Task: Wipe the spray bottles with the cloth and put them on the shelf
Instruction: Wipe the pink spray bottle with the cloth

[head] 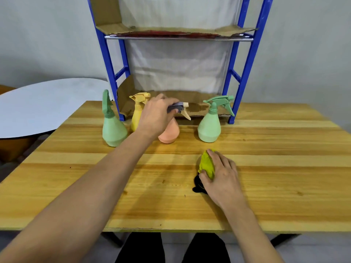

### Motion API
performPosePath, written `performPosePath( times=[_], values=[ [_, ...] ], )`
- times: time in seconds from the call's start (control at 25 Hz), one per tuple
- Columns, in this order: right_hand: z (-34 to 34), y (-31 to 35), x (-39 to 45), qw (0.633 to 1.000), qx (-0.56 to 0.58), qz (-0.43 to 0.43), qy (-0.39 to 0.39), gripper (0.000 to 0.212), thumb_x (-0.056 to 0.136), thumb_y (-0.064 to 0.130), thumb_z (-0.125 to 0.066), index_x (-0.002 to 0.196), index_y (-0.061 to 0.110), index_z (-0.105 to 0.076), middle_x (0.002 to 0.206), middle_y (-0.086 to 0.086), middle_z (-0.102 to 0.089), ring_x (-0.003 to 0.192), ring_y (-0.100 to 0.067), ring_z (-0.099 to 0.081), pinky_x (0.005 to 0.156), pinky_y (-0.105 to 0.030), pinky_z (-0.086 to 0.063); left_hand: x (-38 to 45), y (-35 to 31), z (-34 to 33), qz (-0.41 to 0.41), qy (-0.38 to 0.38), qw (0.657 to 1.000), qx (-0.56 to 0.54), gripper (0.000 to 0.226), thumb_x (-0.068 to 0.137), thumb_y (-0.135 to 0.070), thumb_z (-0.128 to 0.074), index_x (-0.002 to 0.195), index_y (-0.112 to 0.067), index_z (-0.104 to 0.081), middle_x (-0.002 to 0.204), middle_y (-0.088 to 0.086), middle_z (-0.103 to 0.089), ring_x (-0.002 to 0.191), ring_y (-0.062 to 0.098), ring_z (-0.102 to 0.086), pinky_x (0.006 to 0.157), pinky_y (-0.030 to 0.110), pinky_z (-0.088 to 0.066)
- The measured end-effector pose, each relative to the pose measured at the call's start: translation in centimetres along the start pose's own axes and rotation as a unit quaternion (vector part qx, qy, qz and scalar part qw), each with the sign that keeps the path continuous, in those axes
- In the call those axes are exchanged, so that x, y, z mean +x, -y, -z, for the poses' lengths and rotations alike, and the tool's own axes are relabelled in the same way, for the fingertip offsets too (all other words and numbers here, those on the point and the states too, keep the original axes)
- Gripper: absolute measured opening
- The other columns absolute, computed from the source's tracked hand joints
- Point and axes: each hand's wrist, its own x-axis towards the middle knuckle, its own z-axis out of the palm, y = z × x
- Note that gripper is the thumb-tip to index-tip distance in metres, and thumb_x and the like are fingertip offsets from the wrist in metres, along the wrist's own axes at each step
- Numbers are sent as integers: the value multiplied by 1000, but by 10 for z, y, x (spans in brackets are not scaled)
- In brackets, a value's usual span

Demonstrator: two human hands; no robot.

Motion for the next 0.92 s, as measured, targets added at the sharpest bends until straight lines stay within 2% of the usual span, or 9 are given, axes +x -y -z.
performPosePath(
  times=[0.16, 0.28, 0.36, 0.48, 0.6, 0.76, 0.92],
  values=[
    [-5, 1, -5, 996, 58, 8, -72, 57, 94, 28, -63, 148, 19, -48, 136, -3, -61, 124, -26, -50, 112, -44, -36, -19, 0, 17, -29, 37, 998, -42, 29, 98, -22, -68, 127, -25, -72, 109, 3, -71, 97, 25, -63, 85, 50, -53],
    [6, 10, -1, 968, 221, -69, -93, 48, 99, 29, -59, 145, 24, -51, 133, 2, -62, 125, -20, -53, 111, -44, -42, -43, -4, 32, -28, 12, 997, -68, 32, 96, -22, -71, 128, -26, -73, 104, 0, -74, 93, 20, -66, 83, 45, -54],
    [15, 25, 3, 934, 321, -82, -135, 43, 99, 30, -60, 141, 28, -54, 126, 4, -65, 117, -15, -58, 104, -43, -49, -55, -8, 40, -6, -2, 995, -96, 28, 93, -24, -76, 120, -23, -76, 98, -2, -77, 88, 14, -70, 81, 40, -58],
    [31, 58, 16, 905, 380, -45, -188, 43, 96, 28, -65, 139, 27, -58, 126, 6, -66, 114, -9, -61, 101, -35, -52, -70, -15, 47, 38, 7, 985, -169, 24, 88, -22, -81, 112, -18, -79, 90, -3, -78, 71, 3, -72, 65, 23, -61],
    [34, 82, 23, 906, 395, 41, -145, 49, 91, 24, -72, 137, 29, -58, 131, 11, -63, 122, -5, -58, 103, -28, -51, -89, -18, 49, 42, 13, 977, -209, 25, 89, -22, -80, 114, -17, -79, 90, -5, -78, 69, 2, -74, 65, 19, -60],
    [16, 84, 25, 877, 467, 112, -37, 50, 90, 14, -75, 136, 19, -58, 131, 2, -66, 123, -13, -62, 103, -32, -51, -103, -13, 49, 39, -7, 973, -226, 24, 94, -25, -76, 117, -19, -79, 88, -3, -79, 67, 5, -75, 69, 21, -61],
    [9, 84, 23, 884, 441, 147, -54, 33, 93, 17, -73, 124, 11, -63, 108, 3, -71, 97, -6, -66, 85, -22, -51, -108, -10, 47, 16, -16, 970, -243, 25, 95, -21, -74, 120, -17, -77, 94, -6, -79, 66, 1, -73, 68, 19, -60]
  ],
)
